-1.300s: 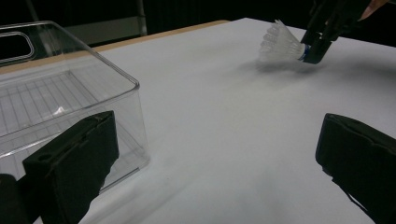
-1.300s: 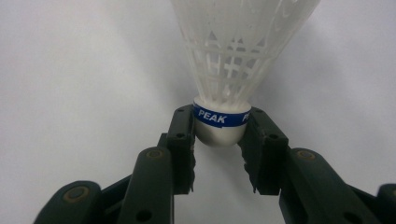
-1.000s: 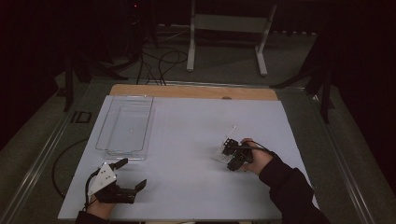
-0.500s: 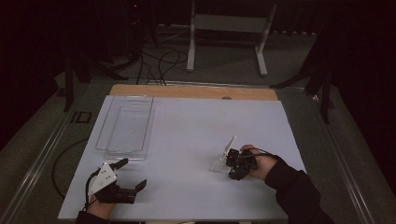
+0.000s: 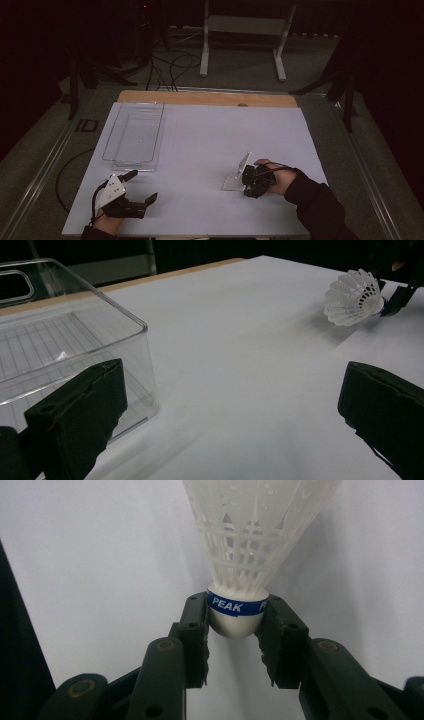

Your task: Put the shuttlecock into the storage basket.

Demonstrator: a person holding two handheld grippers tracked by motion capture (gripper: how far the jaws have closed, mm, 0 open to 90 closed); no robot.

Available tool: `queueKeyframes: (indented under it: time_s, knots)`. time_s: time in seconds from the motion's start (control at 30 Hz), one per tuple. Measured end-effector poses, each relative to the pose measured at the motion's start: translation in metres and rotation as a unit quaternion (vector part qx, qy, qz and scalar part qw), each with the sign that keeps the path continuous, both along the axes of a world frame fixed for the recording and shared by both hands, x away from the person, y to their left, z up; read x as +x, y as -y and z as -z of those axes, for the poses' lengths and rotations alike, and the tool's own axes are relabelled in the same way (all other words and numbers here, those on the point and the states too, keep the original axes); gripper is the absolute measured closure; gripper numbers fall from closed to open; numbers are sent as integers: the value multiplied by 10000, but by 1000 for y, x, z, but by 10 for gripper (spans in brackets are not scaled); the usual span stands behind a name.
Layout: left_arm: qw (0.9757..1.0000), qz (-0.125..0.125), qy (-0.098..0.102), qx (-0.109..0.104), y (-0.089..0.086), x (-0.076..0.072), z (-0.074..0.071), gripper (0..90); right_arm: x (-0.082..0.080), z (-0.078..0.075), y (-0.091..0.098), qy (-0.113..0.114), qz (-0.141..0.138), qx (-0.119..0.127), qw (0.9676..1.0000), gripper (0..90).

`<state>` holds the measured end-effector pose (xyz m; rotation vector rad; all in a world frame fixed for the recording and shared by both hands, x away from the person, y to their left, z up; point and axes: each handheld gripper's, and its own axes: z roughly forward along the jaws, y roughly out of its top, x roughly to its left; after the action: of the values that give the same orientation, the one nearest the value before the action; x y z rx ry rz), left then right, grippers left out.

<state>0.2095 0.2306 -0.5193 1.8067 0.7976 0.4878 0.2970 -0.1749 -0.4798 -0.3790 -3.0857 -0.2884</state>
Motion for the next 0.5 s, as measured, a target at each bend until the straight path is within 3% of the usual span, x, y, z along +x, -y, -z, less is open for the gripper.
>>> queueKeyframes:
  time_s: [0.3,0.4,0.5]
  knots:
    - [10000,15,-11,30,0,0,0,0,-4,2,-1,-146,-90,63,9998,656]
    - [10000,24,-40,59,1,0,1,0,-1,4,1,-195,18,53,9998,656]
    - [10000,13,-41,42,1,0,0,0,-1,3,3,-123,68,235,9996,656]
